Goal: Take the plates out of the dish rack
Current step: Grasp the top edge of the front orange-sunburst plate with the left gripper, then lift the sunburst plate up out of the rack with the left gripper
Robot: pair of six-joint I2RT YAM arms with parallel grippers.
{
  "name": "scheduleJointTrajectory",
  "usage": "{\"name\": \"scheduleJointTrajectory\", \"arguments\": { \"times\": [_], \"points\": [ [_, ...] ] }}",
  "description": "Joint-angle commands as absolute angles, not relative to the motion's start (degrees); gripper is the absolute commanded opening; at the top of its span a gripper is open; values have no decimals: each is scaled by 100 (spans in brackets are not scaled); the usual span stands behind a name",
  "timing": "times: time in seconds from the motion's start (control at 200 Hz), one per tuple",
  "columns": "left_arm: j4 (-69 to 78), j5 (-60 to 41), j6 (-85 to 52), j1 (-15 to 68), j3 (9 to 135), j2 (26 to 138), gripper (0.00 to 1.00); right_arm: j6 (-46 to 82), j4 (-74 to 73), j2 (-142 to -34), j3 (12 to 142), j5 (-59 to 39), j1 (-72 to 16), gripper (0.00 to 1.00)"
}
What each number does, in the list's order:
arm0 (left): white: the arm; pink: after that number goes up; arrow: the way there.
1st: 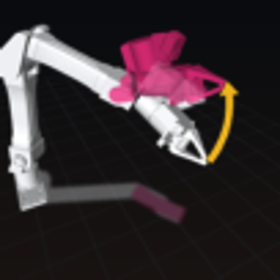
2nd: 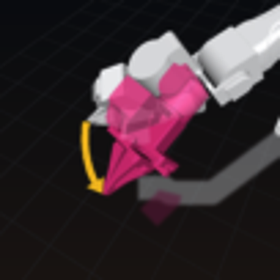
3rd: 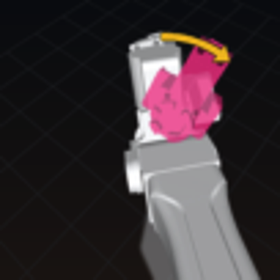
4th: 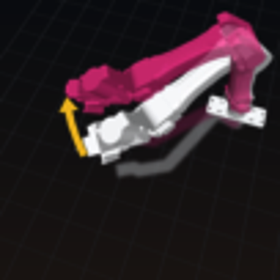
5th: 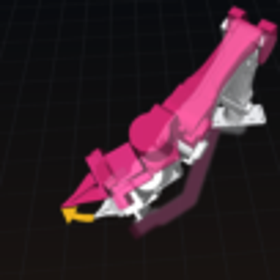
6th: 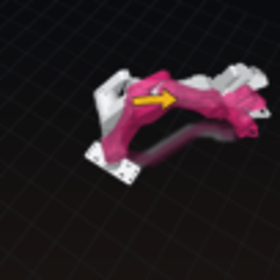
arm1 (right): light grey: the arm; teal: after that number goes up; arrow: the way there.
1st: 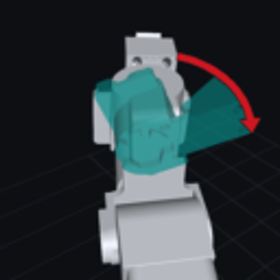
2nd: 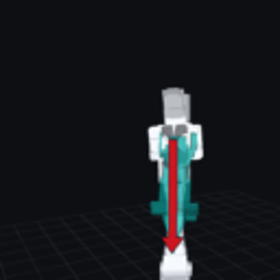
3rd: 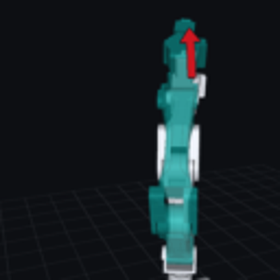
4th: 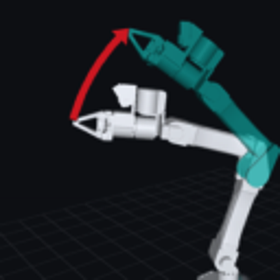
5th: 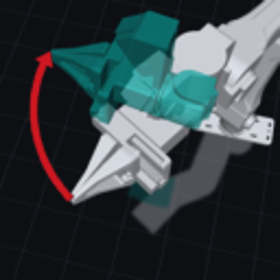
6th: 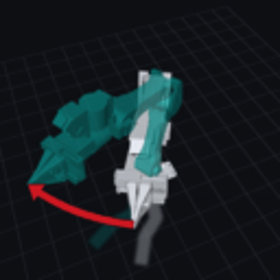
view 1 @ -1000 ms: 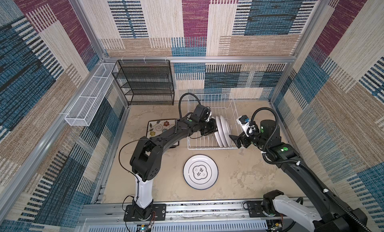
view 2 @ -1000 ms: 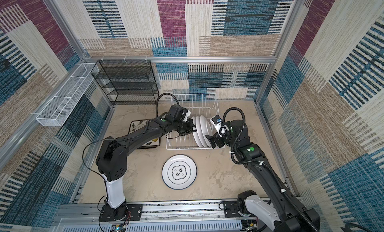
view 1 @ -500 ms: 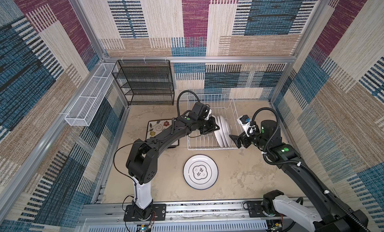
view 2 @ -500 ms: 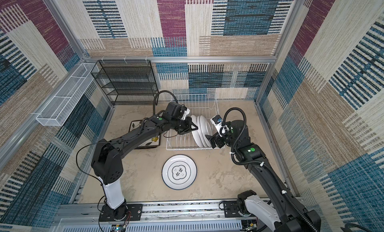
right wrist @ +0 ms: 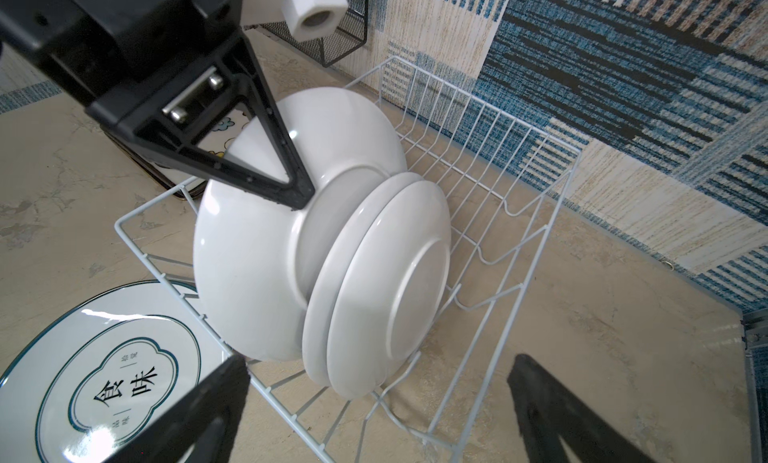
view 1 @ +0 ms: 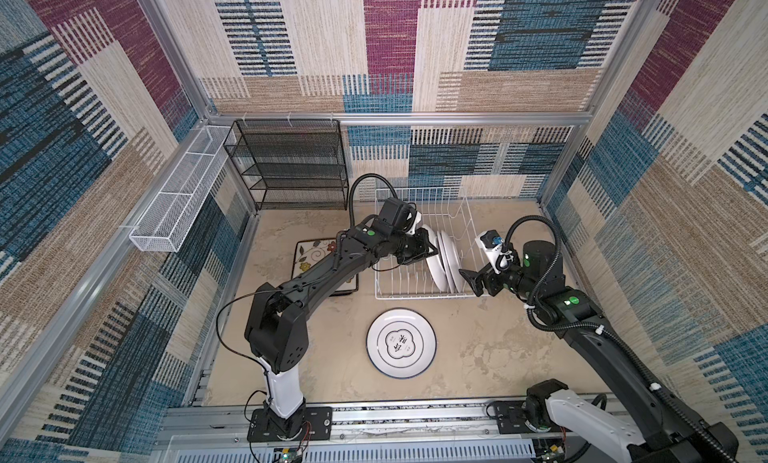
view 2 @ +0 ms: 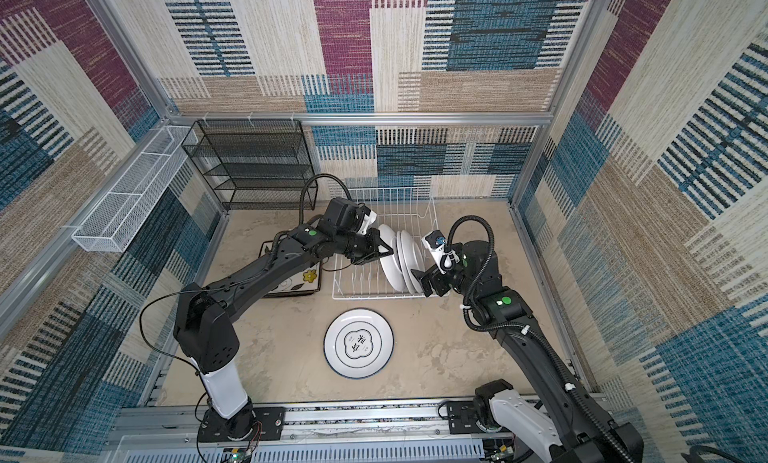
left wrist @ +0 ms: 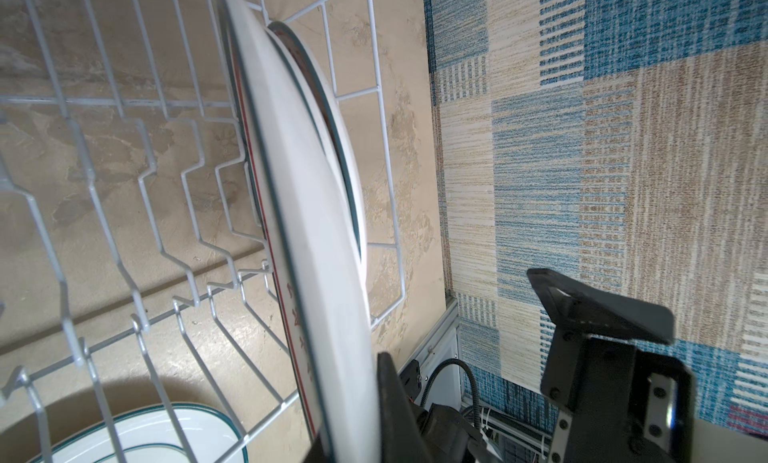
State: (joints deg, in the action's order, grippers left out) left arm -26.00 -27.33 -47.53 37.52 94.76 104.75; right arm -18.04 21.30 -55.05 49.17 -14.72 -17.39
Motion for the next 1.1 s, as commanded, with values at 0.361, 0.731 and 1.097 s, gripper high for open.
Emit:
{"name": "scheduleJointTrajectory", "arguments": {
  "times": [0.361,0.731,1.097],
  "points": [
    [-2828,-2654,-4493,3707,9618,10190,0,-1662,1898,-5395,4870,-1398,-1749,100],
    [-2782,-2589,-4536,3630,9486,9922,0,-1591,1821,-5362,4816,-1473,-1749,100],
    [-2951,-2294,-4516,3474,9220,9479,0,-1340,1688,-5308,4803,-1579,-1748,100]
  ]
}}
